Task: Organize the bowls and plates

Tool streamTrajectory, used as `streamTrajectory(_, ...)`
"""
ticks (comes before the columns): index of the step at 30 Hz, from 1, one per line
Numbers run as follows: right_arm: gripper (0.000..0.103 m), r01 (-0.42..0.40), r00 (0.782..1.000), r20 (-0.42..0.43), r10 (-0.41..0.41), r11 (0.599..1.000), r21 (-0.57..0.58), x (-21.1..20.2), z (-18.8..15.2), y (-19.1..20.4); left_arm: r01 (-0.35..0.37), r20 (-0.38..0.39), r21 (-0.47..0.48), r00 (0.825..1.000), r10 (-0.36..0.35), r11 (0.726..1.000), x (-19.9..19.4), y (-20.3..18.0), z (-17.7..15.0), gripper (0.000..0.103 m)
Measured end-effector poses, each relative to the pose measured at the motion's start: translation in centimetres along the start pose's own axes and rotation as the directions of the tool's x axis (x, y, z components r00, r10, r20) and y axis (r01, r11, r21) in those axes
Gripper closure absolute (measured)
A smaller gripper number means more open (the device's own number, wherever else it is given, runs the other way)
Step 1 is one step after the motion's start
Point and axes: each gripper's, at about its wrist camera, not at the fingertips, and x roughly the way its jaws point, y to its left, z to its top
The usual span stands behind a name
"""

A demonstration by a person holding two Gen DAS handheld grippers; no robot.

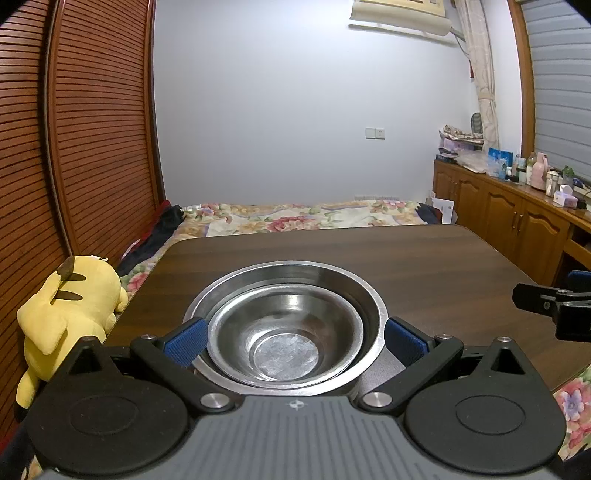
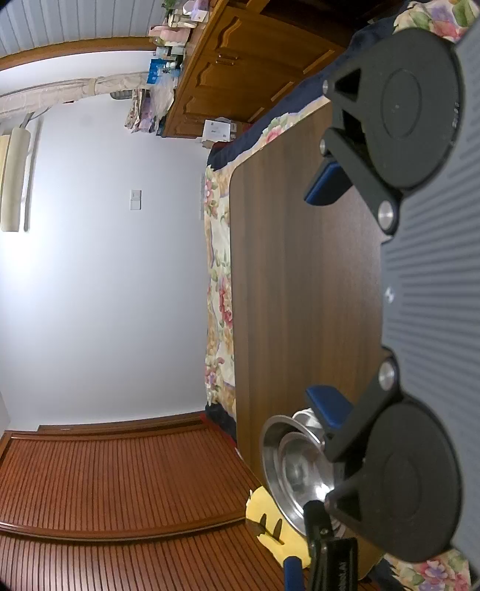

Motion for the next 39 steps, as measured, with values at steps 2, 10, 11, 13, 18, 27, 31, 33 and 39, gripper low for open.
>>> streamTrajectory(2, 0.0, 0.001, 1.0, 0.001, -0.001, 1.0, 0.001, -0.07, 0.04, -0.06, -0.002, 0.002, 0.001, 1.0, 0.002, 1.0, -0.02, 0.0, -0.04, 0.0)
streamTrajectory(10, 0.0, 0.005, 1.0, -0.008, -0.005, 1.0, 0.002, 0.24, 0.1, -0.13, -0.003, 0.003, 0.002, 1.0, 0.003, 1.0, -0.06, 0.07, 0.01, 0.0)
streamTrajectory(11, 0.0, 0.004, 1.0, -0.01, -0.004, 1.0, 0.005, 0.25, 0.12, -0.14, -0.003, 0.003, 0.001, 1.0, 0.003, 1.0, -0.04, 0.07, 0.01, 0.0)
streamTrajectory(13, 0.0, 0.005, 1.0, -0.012, -0.005, 1.0, 0.009, 0.26, 0.15, -0.23, -0.004, 0.003, 0.001, 1.0, 0.004, 1.0, -0.04, 0.07, 0.0, 0.0)
streamTrajectory(18, 0.0, 0.009, 1.0, -0.009, -0.009, 1.0, 0.008, 0.41, 0.31, -0.25, -0.004, 0.001, 0.001, 1.0, 0.004, 1.0, -0.04, 0.05, 0.01, 0.0)
streamTrajectory(27, 0.0, 0.011, 1.0, -0.013, -0.011, 1.0, 0.012, 0.46, 0.17, -0.28, -0.005, 0.001, 0.0, 1.0, 0.005, 1.0, -0.05, 0.2, -0.01, 0.0)
streamTrajectory(31, 0.0, 0.014, 1.0, -0.01, -0.014, 1.0, 0.012, 0.4, 0.2, -0.27, -0.005, 0.0, 0.0, 1.0, 0.005, 1.0, -0.02, 0.2, -0.01, 0.0)
streamTrajectory(33, 0.0, 0.013, 1.0, -0.01, -0.013, 1.0, 0.012, 0.43, 0.2, -0.29, -0.005, 0.001, 0.0, 1.0, 0.005, 1.0, -0.05, 0.21, 0.0, 0.0)
streamTrajectory(39, 0.0, 0.013, 1.0, -0.007, -0.013, 1.0, 0.01, 0.45, 0.18, -0.39, -0.006, 0.001, -0.001, 1.0, 0.006, 1.0, 0.01, 0.23, 0.0, 0.0)
